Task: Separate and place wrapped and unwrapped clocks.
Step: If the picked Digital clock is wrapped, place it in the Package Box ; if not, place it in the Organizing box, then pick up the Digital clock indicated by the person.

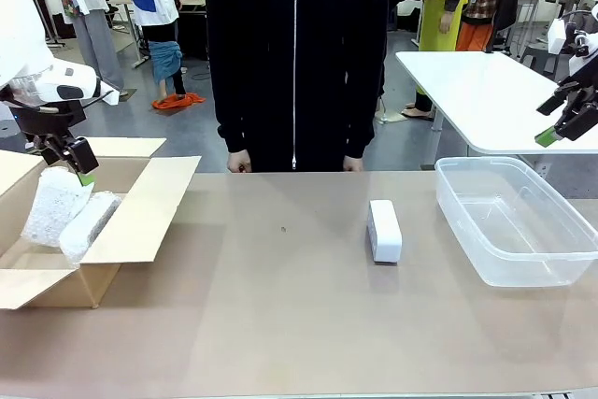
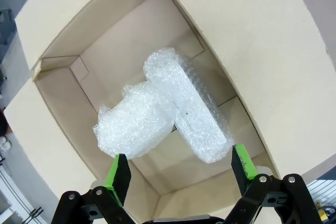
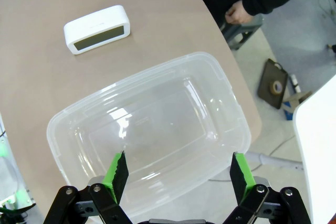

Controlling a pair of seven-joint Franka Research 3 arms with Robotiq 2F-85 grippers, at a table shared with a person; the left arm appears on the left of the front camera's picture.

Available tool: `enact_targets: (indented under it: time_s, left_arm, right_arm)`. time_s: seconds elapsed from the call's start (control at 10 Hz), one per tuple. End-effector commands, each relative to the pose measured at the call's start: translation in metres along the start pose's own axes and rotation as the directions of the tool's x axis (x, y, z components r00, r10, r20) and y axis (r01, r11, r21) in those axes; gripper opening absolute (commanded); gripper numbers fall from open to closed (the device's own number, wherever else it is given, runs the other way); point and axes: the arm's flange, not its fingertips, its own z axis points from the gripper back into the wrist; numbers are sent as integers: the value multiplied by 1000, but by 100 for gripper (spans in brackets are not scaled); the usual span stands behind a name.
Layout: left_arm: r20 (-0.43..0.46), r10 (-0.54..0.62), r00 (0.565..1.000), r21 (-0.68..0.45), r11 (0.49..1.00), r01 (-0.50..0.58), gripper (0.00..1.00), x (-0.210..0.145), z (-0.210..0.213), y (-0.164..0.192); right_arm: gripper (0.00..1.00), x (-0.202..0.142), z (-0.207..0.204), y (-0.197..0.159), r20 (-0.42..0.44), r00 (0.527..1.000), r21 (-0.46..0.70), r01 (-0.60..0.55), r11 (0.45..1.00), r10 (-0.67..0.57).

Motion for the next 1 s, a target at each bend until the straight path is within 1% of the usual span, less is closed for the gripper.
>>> enact_targets:
  time_s: [0.0, 0.9]
  left_arm:
    - [-5, 1, 1000, 1, 1000, -1, 100, 0, 2, 1]
    - [0, 0, 1000, 0, 1000, 0, 100, 0, 0, 0]
  right_arm:
    - [100, -1, -1, -1, 13, 1000, 7, -1, 1000, 1]
    - [100, -1, -1, -1, 13, 1000, 7, -1, 1000, 1]
